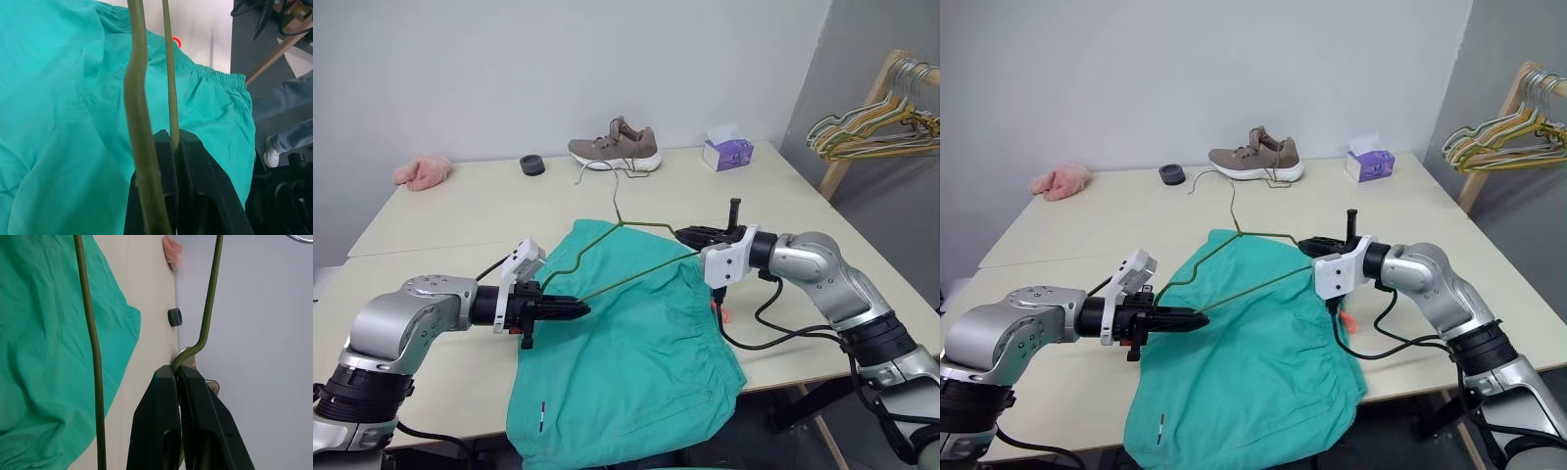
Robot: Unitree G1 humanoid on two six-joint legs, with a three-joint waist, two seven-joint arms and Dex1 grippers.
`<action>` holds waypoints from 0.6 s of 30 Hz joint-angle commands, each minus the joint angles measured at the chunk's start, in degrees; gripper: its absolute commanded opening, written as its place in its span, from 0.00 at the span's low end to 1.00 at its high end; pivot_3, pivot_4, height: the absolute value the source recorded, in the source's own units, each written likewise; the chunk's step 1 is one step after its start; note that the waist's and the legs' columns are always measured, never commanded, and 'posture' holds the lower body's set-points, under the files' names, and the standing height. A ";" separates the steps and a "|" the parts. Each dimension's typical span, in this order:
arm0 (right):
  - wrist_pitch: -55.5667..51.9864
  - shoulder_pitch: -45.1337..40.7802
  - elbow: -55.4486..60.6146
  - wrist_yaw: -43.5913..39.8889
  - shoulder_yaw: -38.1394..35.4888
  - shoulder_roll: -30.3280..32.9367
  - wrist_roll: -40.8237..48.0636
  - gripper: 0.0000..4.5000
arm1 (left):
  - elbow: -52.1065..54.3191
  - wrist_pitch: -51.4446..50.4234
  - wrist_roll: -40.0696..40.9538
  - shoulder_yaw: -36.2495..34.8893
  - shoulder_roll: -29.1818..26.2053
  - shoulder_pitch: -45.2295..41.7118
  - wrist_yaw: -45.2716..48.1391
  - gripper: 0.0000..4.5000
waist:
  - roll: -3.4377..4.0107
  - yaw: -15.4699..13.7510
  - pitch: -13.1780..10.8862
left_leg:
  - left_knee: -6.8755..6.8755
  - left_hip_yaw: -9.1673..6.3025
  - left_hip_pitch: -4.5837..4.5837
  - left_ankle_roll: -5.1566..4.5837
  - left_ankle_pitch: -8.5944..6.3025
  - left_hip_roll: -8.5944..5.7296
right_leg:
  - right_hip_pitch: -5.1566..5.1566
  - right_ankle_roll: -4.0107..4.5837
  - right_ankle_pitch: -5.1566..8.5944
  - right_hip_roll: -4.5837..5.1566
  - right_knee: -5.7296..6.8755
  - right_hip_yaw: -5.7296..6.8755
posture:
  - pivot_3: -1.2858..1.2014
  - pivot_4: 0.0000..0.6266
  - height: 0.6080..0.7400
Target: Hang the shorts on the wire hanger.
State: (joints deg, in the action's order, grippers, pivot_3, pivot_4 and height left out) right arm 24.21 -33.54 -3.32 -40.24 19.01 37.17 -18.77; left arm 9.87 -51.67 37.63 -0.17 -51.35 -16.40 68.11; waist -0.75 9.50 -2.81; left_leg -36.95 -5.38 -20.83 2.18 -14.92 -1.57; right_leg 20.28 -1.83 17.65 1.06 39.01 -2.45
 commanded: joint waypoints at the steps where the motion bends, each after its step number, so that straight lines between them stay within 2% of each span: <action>1: 0.58 0.64 3.72 -2.55 -0.75 0.24 3.32 0.22 | 1.82 1.39 0.45 -0.84 0.17 -0.48 -0.03 0.00 | 0.00 -0.01 0.00 | 0.00 0.00 0.00 0.00 0.00 0.00 | 0.00 0.00 0.00 0.00 0.00 0.00 | 0.45 0.00 1.00; 6: -3.80 2.92 6.85 -8.82 -2.13 2.62 9.58 0.59 | 1.80 4.35 -1.91 -0.64 0.28 -0.25 -0.96 0.00 | 0.00 -0.05 0.00 | -0.01 0.00 0.00 0.00 0.00 0.00 | 0.00 0.00 0.00 0.00 0.00 0.00 | 0.45 0.00 1.00; 9: -14.58 5.40 11.50 -14.74 -4.60 5.61 16.71 0.81 | 1.36 9.64 -5.82 0.31 -0.06 -0.41 -1.15 0.00 | 0.00 -0.19 0.00 | -0.01 -0.03 0.00 0.00 0.00 0.00 | -0.02 0.00 0.00 0.00 -0.01 0.02 | 0.45 0.00 1.00; 11: -26.06 7.07 15.43 -17.79 -6.89 7.17 23.57 0.97 | 0.62 11.99 -7.47 0.62 0.00 -0.97 -1.48 0.00 | 0.00 -0.41 0.00 | -0.01 -0.02 0.00 0.00 0.00 0.00 | -0.02 0.00 0.00 0.02 -0.02 0.01 | 0.45 0.00 1.00; 14: -41.23 8.16 20.36 -20.96 -9.81 10.50 31.09 0.99 | -0.10 19.79 -13.05 3.00 -1.82 -1.25 0.61 0.00 | 0.02 -0.91 -0.01 | -0.02 -0.02 -0.01 0.00 0.00 -0.01 | -0.03 0.00 0.00 0.02 -0.03 0.02 | 0.44 0.00 1.00; 18: -51.44 7.31 23.45 -20.41 -10.60 11.13 34.30 0.99 | -0.22 25.66 -16.52 4.68 -3.22 -1.51 3.22 0.00 | 0.04 -0.90 -0.02 | 0.01 -0.02 0.04 0.00 0.00 0.03 | -0.02 0.05 0.03 0.00 -0.02 0.05 | 0.44 0.00 1.00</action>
State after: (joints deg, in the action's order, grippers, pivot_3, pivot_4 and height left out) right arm -23.33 -24.90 17.39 -60.70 9.80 48.24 13.20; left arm 9.13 -29.23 22.64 4.66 -53.43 -16.53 70.08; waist -0.71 8.60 -2.83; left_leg -36.94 -5.41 -20.80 2.17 -14.93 -1.54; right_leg 20.25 -1.78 17.69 1.06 38.99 -2.39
